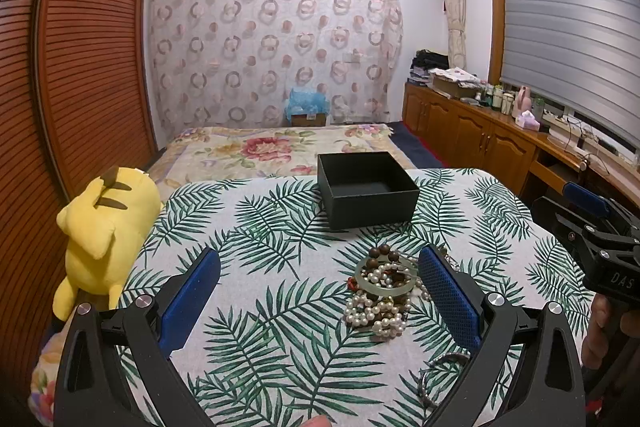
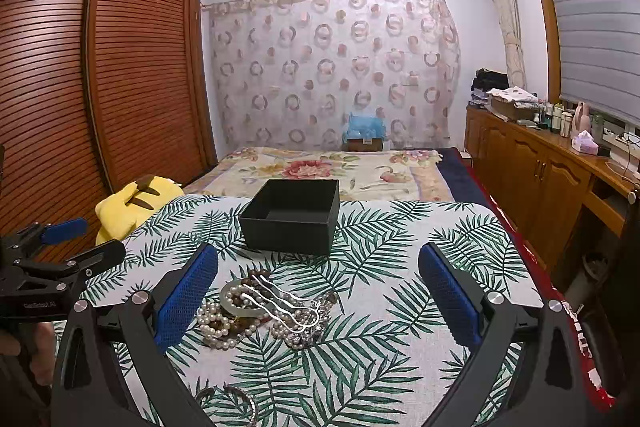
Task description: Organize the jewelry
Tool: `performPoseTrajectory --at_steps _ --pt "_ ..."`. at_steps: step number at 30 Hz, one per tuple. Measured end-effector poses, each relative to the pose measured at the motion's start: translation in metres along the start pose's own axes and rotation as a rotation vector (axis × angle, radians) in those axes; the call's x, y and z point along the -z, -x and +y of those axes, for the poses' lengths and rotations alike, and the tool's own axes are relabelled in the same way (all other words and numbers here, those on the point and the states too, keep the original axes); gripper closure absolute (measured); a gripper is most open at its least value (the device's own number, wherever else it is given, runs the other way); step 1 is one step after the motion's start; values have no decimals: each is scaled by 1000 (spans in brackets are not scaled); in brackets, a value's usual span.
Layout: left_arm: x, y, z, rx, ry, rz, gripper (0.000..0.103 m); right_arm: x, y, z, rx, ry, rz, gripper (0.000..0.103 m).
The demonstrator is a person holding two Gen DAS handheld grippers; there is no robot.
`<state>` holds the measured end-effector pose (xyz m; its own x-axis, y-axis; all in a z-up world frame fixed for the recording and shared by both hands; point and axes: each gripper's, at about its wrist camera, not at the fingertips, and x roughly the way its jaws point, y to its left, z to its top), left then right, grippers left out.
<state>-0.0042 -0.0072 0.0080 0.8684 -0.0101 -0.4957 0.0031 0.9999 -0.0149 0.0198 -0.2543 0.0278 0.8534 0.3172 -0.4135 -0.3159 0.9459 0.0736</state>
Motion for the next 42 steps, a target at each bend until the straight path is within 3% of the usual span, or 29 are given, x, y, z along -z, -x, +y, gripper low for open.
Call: performPoseTrajectory --at_steps 33,42 --pt "-11 9 -5 5 6 -15 7 0 0 1 0 2 -3 2" --pt "-4 2 -2 15 3 14 7 3 -1 2 -16 17 17 2"
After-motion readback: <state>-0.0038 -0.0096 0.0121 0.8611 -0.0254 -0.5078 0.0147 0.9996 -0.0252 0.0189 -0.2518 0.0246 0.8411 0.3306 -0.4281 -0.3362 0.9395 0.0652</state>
